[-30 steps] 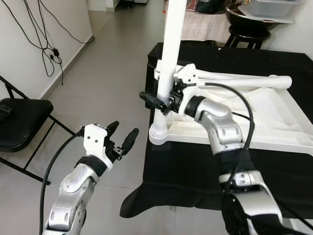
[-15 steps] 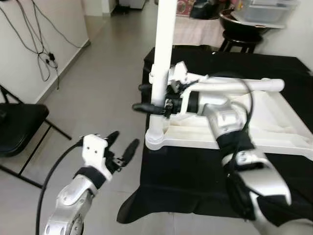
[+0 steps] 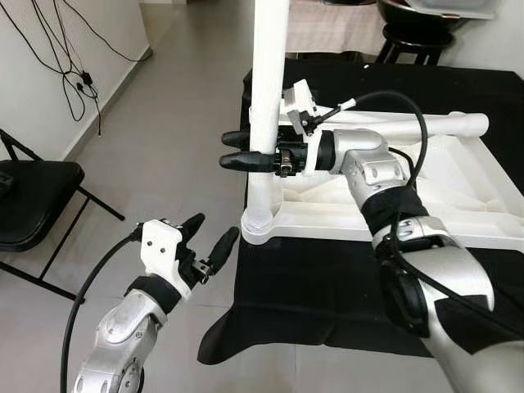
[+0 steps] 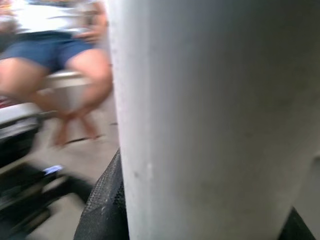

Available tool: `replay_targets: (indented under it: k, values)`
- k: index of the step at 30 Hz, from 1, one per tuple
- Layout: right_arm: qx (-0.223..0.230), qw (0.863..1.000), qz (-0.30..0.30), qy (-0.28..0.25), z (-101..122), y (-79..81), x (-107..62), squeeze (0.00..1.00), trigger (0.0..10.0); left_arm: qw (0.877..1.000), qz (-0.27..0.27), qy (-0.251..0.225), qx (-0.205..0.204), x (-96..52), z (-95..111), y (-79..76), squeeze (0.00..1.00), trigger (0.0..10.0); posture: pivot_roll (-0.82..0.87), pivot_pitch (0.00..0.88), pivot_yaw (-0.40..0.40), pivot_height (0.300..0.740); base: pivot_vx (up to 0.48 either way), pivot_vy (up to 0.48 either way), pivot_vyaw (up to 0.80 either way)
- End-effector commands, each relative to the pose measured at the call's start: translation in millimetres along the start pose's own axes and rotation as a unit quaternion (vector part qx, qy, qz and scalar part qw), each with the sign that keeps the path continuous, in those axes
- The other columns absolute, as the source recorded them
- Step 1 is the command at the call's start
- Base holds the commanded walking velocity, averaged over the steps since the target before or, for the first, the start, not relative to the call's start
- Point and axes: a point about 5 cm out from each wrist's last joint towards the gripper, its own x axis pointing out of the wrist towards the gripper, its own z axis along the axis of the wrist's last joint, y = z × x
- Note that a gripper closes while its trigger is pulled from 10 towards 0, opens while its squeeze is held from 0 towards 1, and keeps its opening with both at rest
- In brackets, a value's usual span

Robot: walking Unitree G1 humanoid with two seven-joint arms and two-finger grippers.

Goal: Building children table

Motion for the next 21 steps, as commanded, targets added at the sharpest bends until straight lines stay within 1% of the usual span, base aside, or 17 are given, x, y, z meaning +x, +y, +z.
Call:
replay_targets:
  k: [1, 2, 3, 4, 5, 6, 7, 8, 9, 10, 12, 15, 16, 17, 18, 19, 21]
  values:
    - [0.008, 0.987, -0.143, 0.076, -38.2, -4.5, -14.6, 0.00, 0.0, 1.000, 0.000, 0.005, -0.003, -1.7, -0.3, -0.5, 0.00, 10.0, 0.04, 0.179, -0.069, 0.740, 0.000, 0.000, 0.00]
    - [0.008, 0.987, -0.143, 0.076, -38.2, -4.5, -14.6, 0.00, 0.0, 1.000, 0.000, 0.005, -0.003, -1.7, -0.3, -0.5, 0.00, 10.0, 0.04, 0.179, -0.069, 0.740, 0.000, 0.000, 0.00]
    - [0.038, 0.948, -0.306, 0.083, -56.9, -5.1, -20.4, 0.00, 0.0, 1.000, 0.001, 0.005, -0.003, -1.1, -0.1, 0.8, 0.00, 10.0, 0.03, 0.178, -0.063, 0.740, 0.000, 0.000, 0.00]
    - [0.069, 0.927, -0.356, 0.098, -77.9, 15.6, -22.8, 0.00, 0.0, 1.000, 0.003, 0.004, -0.003, 0.2, 0.0, 3.4, 0.00, 10.0, 0.01, 0.174, -0.045, 0.740, 0.000, 0.000, 0.00]
    - [0.091, 0.913, -0.383, 0.108, -88.8, 31.5, -26.6, 0.00, 0.0, 1.000, 0.003, 0.004, -0.003, 1.0, 0.1, 5.2, 0.00, 10.0, 0.01, 0.174, -0.045, 0.740, 0.000, 0.000, 0.00]
    - [0.091, 0.913, -0.383, 0.108, -88.8, 31.5, -26.6, 0.00, 0.0, 1.000, 0.003, 0.004, -0.003, 1.0, 0.1, 5.2, 0.00, 10.0, 0.01, 0.174, -0.045, 0.740, 0.000, 0.000, 0.00]
    - [0.106, 0.907, -0.392, 0.110, -95.2, 50.1, -26.3, 0.00, 0.0, 1.000, 0.004, 0.004, -0.004, 2.5, -0.9, 7.3, 0.00, 10.0, 0.00, 0.149, -0.034, 0.740, 0.000, 0.000, 0.00]
    - [0.108, 0.912, -0.380, 0.109, -97.9, 62.8, -21.8, 0.00, 0.0, 1.000, 0.004, 0.005, -0.004, 4.3, -2.6, 10.0, 0.00, 10.0, -0.02, 0.119, -0.026, 0.740, 0.000, 0.000, 0.00]
    - [0.108, 0.912, -0.380, 0.109, -97.9, 62.8, -21.8, 0.00, 0.0, 1.000, 0.004, 0.005, -0.004, 4.3, -2.6, 10.0, 0.00, 10.0, -0.02, 0.119, -0.026, 0.740, 0.000, 0.000, 0.00]
    - [0.099, 0.914, -0.378, 0.111, -98.9, 67.7, -18.9, 0.00, 0.0, 1.000, 0.005, 0.006, -0.005, 6.0, -4.0, 12.1, 0.00, 10.0, -0.02, 0.114, -0.026, 0.740, 0.000, 0.000, 0.00]
    - [0.091, 0.916, -0.374, 0.111, -100.4, 63.8, -15.0, 0.00, 0.0, 1.000, 0.006, 0.006, -0.006, 9.9, -6.9, 15.8, 0.00, 10.0, -0.01, 0.082, -0.043, 0.740, 0.000, 0.000, 0.00]
    - [0.087, 0.917, -0.375, 0.110, -100.1, 59.0, -14.6, 0.00, 0.0, 1.000, 0.008, 0.006, -0.006, 11.0, -7.8, 16.9, 0.00, 10.0, -0.01, 0.076, -0.045, 0.740, 0.000, 0.000, 0.00]
    - [0.082, 0.917, -0.375, 0.106, -97.0, 52.5, -13.6, 0.00, 0.0, 1.000, 0.014, 0.003, -0.006, 11.3, -8.4, 18.4, 0.00, 10.0, -0.01, 0.065, -0.052, 0.740, 0.000, 0.000, 0.00]
    - [0.070, 0.920, -0.372, 0.105, -92.8, 45.0, -12.4, 0.00, 3.9, 1.000, 0.023, -0.001, -0.007, 11.1, -8.5, 20.4, 0.00, 10.0, -0.01, 0.057, -0.056, 0.740, 0.000, 0.000, 0.00]
    - [0.061, 0.921, -0.370, 0.105, -89.2, 39.1, -11.6, 0.00, 10.0, 0.999, 0.032, -0.005, -0.009, 10.8, -8.3, 22.0, 0.00, 10.0, -0.01, 0.057, -0.056, 0.740, 0.000, 0.000, 0.00]
    - [0.057, 0.927, -0.359, 0.095, -85.0, 34.9, -10.1, 0.00, 10.0, 0.999, 0.037, -0.007, -0.011, 10.7, -8.2, 23.4, 0.00, 10.0, -0.01, 0.056, -0.056, 0.740, 0.000, 0.000, 0.00]
    - [0.055, 0.931, -0.351, 0.088, -82.6, 32.9, -9.3, 0.00, 10.0, 0.999, 0.039, -0.008, -0.013, 10.7, -8.1, 24.1, 0.00, 10.0, -0.01, 0.056, -0.056, 0.740, 0.000, 0.000, 0.00]
